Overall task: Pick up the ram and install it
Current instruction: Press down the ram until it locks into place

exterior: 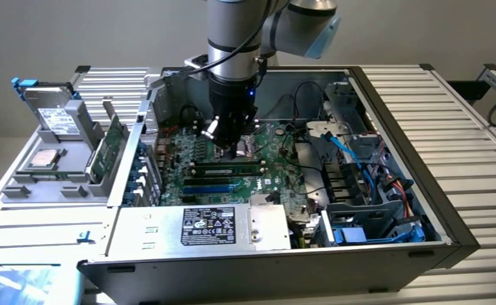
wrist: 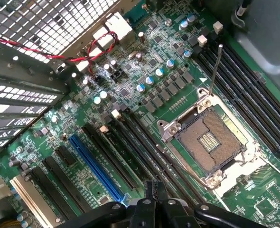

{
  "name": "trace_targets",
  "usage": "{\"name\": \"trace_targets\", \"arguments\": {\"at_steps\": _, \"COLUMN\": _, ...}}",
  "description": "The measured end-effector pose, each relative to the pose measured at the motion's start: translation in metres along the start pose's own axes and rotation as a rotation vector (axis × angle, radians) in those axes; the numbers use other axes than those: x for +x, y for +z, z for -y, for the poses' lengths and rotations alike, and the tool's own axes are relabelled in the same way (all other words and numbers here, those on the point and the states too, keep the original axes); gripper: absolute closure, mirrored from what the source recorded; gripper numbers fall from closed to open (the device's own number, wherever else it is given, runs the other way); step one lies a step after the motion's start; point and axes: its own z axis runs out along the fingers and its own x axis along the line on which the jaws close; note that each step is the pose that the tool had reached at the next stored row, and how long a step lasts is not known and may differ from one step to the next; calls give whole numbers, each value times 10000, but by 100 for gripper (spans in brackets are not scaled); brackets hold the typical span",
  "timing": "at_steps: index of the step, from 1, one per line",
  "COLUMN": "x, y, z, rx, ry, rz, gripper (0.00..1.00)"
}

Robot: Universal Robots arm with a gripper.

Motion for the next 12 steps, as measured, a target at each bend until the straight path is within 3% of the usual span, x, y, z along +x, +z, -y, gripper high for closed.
{"name": "trace_targets", "arguments": {"at_steps": 12, "x": 0, "y": 0, "z": 0, "rx": -135, "ry": 1695, "rz": -8, "gripper": 88}}
